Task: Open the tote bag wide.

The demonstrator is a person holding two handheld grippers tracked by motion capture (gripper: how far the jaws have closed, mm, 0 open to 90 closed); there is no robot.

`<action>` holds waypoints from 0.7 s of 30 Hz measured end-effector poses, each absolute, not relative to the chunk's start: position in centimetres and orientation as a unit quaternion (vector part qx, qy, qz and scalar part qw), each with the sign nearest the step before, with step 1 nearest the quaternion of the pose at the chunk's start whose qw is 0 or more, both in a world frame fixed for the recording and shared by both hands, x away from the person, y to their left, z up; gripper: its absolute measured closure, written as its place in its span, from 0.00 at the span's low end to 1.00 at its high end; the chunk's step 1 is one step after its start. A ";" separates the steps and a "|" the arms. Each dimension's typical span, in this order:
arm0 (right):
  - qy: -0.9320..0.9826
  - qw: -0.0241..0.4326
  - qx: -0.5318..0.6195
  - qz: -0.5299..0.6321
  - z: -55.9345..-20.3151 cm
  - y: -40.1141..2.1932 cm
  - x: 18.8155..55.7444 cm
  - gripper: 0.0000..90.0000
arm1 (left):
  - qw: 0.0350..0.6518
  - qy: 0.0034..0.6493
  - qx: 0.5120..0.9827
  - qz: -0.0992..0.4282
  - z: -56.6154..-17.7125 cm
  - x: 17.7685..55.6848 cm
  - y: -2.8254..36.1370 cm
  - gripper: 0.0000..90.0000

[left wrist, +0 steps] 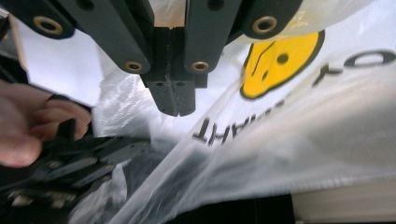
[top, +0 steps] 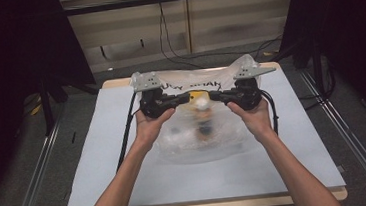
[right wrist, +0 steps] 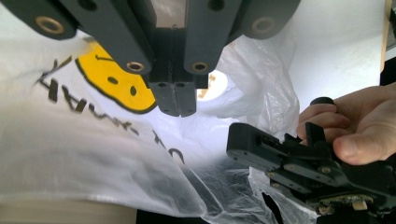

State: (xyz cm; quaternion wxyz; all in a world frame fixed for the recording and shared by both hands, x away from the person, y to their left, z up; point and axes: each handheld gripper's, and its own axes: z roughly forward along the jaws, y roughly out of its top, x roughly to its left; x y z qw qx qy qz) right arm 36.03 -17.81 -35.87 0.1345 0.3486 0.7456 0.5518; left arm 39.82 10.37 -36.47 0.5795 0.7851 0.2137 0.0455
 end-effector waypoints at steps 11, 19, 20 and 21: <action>0.745 0.115 0.361 0.549 -39.4 -18.7 36.0 1.00 | 0.559 0.226 0.797 0.025 -40.1 39.9 10.3 1.00; 0.756 0.112 0.375 0.525 -41.3 -19.3 35.8 1.00 | 0.545 0.228 0.807 0.018 -42.0 39.9 10.6 1.00; 0.757 0.109 0.375 0.523 -41.7 -19.3 35.8 1.00 | 0.540 0.229 0.809 0.018 -42.3 39.8 10.6 1.00; 0.758 0.108 0.376 0.522 -41.9 -19.4 35.8 1.00 | 0.534 0.227 0.814 0.021 -42.6 39.8 10.7 1.00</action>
